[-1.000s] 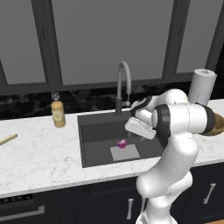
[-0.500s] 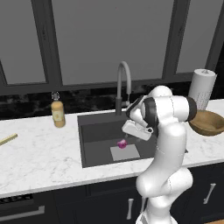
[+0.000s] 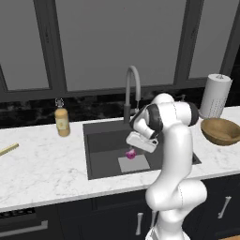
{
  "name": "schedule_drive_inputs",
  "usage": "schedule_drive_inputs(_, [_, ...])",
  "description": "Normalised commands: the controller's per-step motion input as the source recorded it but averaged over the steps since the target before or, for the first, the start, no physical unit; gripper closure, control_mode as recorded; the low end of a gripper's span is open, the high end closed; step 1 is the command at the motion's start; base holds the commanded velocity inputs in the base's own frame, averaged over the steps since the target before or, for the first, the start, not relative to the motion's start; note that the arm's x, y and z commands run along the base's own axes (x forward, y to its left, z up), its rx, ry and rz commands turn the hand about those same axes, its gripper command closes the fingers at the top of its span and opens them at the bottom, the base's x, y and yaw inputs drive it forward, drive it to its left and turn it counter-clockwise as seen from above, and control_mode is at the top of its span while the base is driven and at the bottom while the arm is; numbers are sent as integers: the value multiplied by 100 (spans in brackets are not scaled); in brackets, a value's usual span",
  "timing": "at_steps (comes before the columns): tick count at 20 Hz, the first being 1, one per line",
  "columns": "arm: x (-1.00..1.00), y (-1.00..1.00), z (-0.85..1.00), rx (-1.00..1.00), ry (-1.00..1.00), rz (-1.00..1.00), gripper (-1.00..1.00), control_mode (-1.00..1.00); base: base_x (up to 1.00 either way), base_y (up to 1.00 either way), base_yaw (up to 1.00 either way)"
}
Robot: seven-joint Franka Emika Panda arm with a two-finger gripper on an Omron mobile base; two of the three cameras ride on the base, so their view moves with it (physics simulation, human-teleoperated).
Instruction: Pick the onion from the sink and place it in the bowl. Then pick the bowl and place it in the microwave. Then close the microwave door and press the start button.
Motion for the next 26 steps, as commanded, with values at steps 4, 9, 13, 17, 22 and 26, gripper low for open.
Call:
schedule_drive_inputs(4, [37,17,-39,0,0,0,-100,-100,0,0,0])
schedule_drive_inputs(9, [44,0,-36,0,0,0,-100,-100,0,0,0])
schedule_drive_inputs(13, [25,0,-40,1,0,0,-100,-100,0,0,0])
schedule_drive_inputs(17, [0,20,-38,0,0,0,-100,-100,0,0,0])
schedule_drive_inputs(22, [2,18,-26,0,0,0,100,-100,0,0,0])
schedule_drive_inputs(26, [-6,5,-10,0,1,0,100,-100,0,0,0])
